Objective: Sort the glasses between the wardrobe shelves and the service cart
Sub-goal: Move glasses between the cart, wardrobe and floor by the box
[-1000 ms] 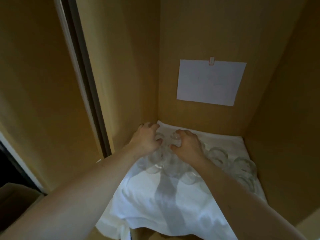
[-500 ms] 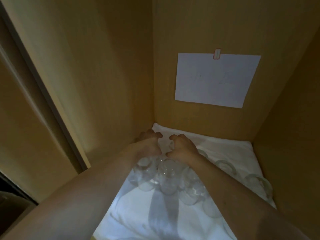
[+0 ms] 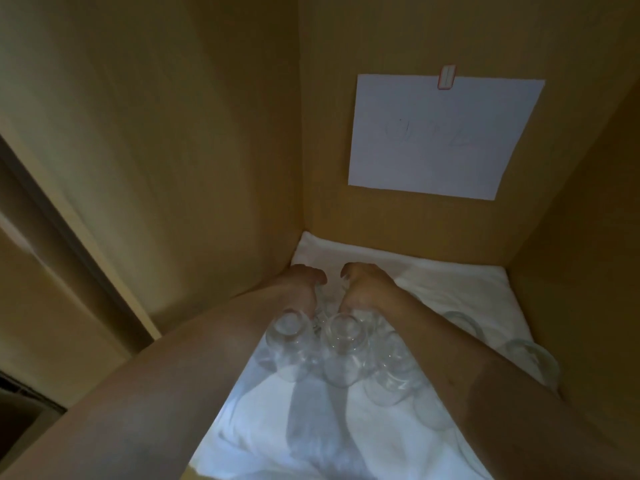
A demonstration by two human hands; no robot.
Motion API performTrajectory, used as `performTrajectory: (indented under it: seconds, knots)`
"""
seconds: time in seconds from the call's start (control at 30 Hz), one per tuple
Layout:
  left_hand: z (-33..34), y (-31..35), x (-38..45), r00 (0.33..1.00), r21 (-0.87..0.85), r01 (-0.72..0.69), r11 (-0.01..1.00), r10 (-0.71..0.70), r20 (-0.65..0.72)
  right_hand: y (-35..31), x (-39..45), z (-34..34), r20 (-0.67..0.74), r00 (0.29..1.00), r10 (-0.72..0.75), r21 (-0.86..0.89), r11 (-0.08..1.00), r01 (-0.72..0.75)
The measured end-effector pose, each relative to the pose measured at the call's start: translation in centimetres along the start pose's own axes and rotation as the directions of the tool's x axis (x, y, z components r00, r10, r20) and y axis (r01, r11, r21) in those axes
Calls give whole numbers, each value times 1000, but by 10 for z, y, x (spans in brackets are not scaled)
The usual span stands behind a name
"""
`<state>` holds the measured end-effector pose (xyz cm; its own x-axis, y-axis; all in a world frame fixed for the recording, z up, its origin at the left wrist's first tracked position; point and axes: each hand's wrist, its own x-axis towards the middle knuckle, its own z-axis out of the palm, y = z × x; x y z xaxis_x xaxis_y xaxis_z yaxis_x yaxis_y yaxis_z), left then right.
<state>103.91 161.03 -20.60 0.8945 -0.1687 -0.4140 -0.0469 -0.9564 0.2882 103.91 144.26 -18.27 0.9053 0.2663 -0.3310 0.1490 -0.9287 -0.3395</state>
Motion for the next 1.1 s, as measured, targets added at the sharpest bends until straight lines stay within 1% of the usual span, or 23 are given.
performTrajectory:
  seconds: [0.13,0.23,0.27,0.37,0.43,0.5,0.57,0.67,0.73,0.83,0.9,0.93,1.0,1.07,1.1]
  knots:
    - [1,-11,7,996,-53,-63,997,60,-61,-3,-2,-1,-25,1000,20,19,1000,-19]
    - [-2,-14,2,995,-108,-30,994,20,-100,-6,-6,-2,-47,998,36,30,999,-35]
    - [-3,-13,0,994,-101,-25,995,13,-113,-6,-7,-4,-60,997,41,35,999,-39]
    - [-6,-12,-5,990,-127,-34,991,16,-140,-7,-11,-12,-139,988,68,66,996,-59]
    - [-12,-12,-6,981,-163,-40,986,8,-194,-6,-14,-20,-225,969,96,133,989,-68]
    - [-21,-9,-8,960,-209,-51,977,-10,-281,-3,-16,-28,-339,931,133,205,977,-65]
    - [-31,-2,-11,919,-197,-40,980,-41,-391,-1,-20,-34,-454,870,193,293,954,-59]
    - [-47,14,-16,831,-247,-26,969,-116,-544,2,-27,-40,-606,737,300,425,905,-19]
    - [-55,23,-17,772,-357,-38,933,-200,-604,5,-34,-43,-664,646,377,512,859,24]
    - [-63,33,-16,708,-529,-137,837,-291,-644,9,-42,-48,-659,553,509,656,750,92]
    - [-66,40,-18,694,-643,-213,736,-349,-629,11,-48,-51,-611,530,588,754,637,163]
    - [-68,44,-21,706,-710,-246,660,-380,-598,12,-50,-52,-574,536,619,797,571,195]
    - [-72,54,-28,758,-836,-313,451,-412,-505,15,-56,-54,-495,565,660,867,423,265]
    - [-75,60,-34,817,-905,-340,255,-397,-418,15,-62,-55,-430,605,670,901,278,333]
    - [-77,62,-36,850,-924,-344,170,-362,-383,15,-66,-56,-408,622,668,906,212,366]
